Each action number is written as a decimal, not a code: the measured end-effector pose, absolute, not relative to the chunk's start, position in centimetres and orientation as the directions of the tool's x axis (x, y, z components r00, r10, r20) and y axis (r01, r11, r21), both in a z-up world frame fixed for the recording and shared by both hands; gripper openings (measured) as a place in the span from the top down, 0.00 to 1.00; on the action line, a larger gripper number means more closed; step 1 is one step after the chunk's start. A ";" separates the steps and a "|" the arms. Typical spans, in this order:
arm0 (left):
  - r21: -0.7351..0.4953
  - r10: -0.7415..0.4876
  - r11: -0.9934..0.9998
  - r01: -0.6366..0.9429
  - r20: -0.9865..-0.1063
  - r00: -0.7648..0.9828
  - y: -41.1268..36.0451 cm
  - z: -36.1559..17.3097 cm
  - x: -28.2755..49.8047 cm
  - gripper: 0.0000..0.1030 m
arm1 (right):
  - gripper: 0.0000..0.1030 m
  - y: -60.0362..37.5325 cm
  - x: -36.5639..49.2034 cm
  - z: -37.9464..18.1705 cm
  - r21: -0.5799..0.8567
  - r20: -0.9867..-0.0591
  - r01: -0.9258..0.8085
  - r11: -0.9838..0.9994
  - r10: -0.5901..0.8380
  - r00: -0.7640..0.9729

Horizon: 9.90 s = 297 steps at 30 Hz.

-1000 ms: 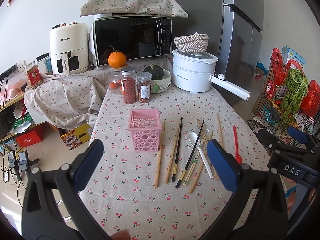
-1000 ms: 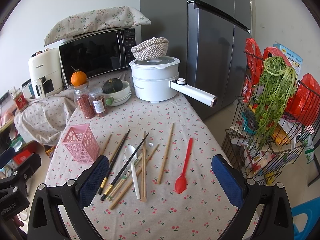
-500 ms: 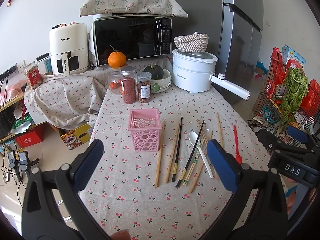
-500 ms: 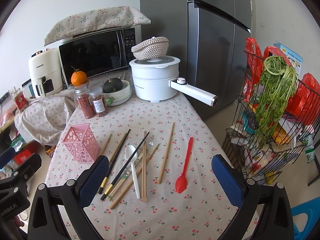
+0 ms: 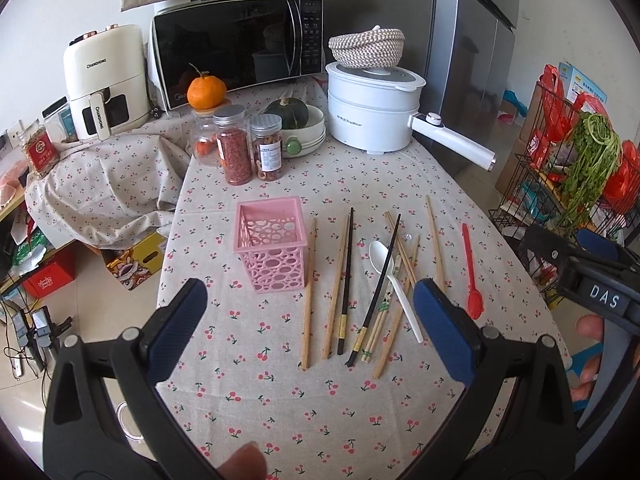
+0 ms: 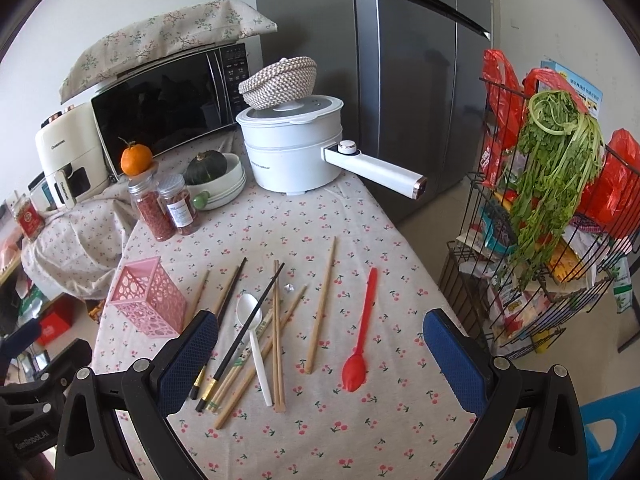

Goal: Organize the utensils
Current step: 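Reach the left gripper down and grasp the black chopstick, then lift the black chopstick with the left gripper while the right gripper grasps the white spoon, then lower the black chopstick into the pink basket and open the left gripper while the right lifts the spoon, then lower the white spoon into the pink basket and open the right gripper, then move the left gripper down and grasp a wooden chopstick, then lift the wooden chopstick with the left gripper while the right gripper reaches another chopstick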

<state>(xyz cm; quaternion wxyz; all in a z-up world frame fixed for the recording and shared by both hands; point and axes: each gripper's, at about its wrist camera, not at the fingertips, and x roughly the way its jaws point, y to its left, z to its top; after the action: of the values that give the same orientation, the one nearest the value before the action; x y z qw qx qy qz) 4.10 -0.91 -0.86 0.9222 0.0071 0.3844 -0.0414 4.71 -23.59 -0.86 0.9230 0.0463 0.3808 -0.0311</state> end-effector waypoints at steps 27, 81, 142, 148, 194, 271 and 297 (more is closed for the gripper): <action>-0.094 -0.182 0.945 0.313 -0.947 0.265 -13.1 -13.2 21.5 0.78 | 0.00 -31.8 14.8 -10.2 0.205 -0.911 0.169 0.964 0.125 0.394; -0.296 -0.357 0.934 0.201 -0.795 0.490 5.1 -4.5 10.3 0.94 | 0.61 -15.0 22.7 -17.2 0.122 -0.957 -0.251 0.960 0.181 0.228; -0.294 -0.168 0.954 -0.053 -0.676 0.717 12.3 -2.6 13.5 0.24 | 0.64 -11.1 18.9 -1.3 0.590 -0.418 -0.188 0.785 0.496 0.761; -0.248 -0.146 0.968 -0.050 -0.711 0.687 13.6 -3.4 12.6 0.23 | 0.64 -9.4 20.1 -2.4 0.643 -0.343 -0.098 0.760 0.399 0.850; -0.251 -0.241 0.967 0.044 -0.849 0.470 9.6 -7.7 11.4 0.22 | 0.08 -16.2 18.9 -11.9 0.311 -0.844 -0.127 0.942 0.335 0.420; -0.050 -0.132 0.954 0.295 -0.955 0.266 -3.1 -16.2 14.0 0.93 | 0.11 -28.1 15.0 -12.7 0.294 -0.912 0.053 0.954 0.263 0.313; -0.161 -0.334 0.917 0.364 -0.810 0.482 -0.4 -5.9 8.4 0.93 | 0.65 -25.6 24.7 -17.6 0.098 -0.951 0.101 0.990 0.063 0.304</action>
<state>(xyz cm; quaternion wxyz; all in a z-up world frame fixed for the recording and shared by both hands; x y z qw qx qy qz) 8.41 -0.38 -5.89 0.8607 0.0163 0.4668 -0.2026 24.74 -25.64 -17.56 0.8044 0.0696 0.5899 -0.0119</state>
